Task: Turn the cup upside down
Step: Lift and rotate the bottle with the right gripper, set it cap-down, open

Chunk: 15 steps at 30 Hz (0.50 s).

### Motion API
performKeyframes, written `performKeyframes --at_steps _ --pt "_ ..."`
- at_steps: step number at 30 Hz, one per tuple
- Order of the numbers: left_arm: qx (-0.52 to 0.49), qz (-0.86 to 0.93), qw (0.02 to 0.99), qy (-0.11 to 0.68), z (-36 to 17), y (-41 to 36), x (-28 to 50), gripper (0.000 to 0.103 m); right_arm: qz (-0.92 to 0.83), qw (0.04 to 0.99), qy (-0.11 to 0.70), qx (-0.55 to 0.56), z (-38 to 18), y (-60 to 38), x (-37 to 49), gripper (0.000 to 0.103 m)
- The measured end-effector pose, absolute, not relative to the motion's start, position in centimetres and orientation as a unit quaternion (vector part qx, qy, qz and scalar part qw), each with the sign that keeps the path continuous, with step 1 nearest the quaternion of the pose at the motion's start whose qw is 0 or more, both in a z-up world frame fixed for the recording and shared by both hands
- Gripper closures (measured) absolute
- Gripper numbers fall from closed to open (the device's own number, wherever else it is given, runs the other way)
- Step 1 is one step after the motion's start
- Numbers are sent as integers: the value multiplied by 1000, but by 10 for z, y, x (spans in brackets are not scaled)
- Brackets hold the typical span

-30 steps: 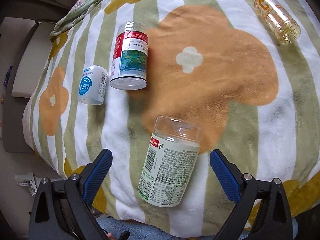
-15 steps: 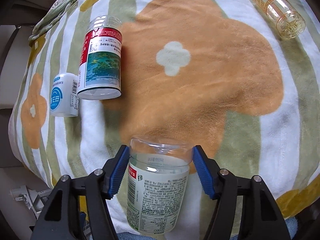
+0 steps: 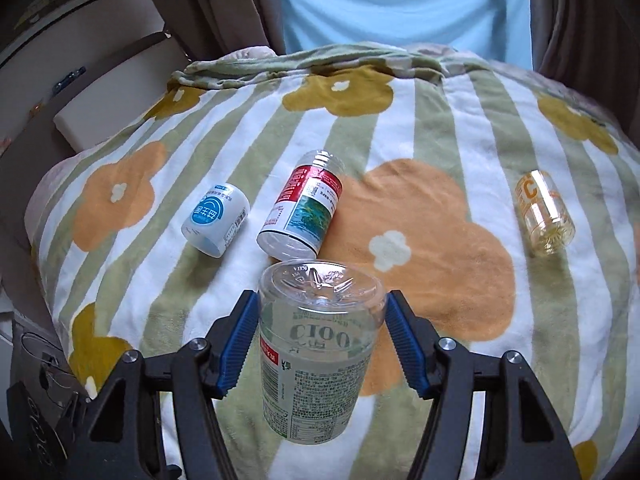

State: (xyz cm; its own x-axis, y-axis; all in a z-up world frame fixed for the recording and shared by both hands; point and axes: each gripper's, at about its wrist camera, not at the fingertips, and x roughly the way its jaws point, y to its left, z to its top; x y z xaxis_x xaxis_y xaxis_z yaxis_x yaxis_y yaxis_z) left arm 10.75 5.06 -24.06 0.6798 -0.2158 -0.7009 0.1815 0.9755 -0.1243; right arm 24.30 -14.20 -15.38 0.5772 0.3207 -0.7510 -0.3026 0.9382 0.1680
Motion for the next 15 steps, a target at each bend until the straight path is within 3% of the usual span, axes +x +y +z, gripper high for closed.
performKeyframes --at_steps 7,15 --pt "-10 -103 918 384 -243 46 107 0 179 936 291 -90 -171 -115 201 43" --pt "-10 -103 918 384 -245 47 107 0 178 942 273 -84 -198 -123 191 43"
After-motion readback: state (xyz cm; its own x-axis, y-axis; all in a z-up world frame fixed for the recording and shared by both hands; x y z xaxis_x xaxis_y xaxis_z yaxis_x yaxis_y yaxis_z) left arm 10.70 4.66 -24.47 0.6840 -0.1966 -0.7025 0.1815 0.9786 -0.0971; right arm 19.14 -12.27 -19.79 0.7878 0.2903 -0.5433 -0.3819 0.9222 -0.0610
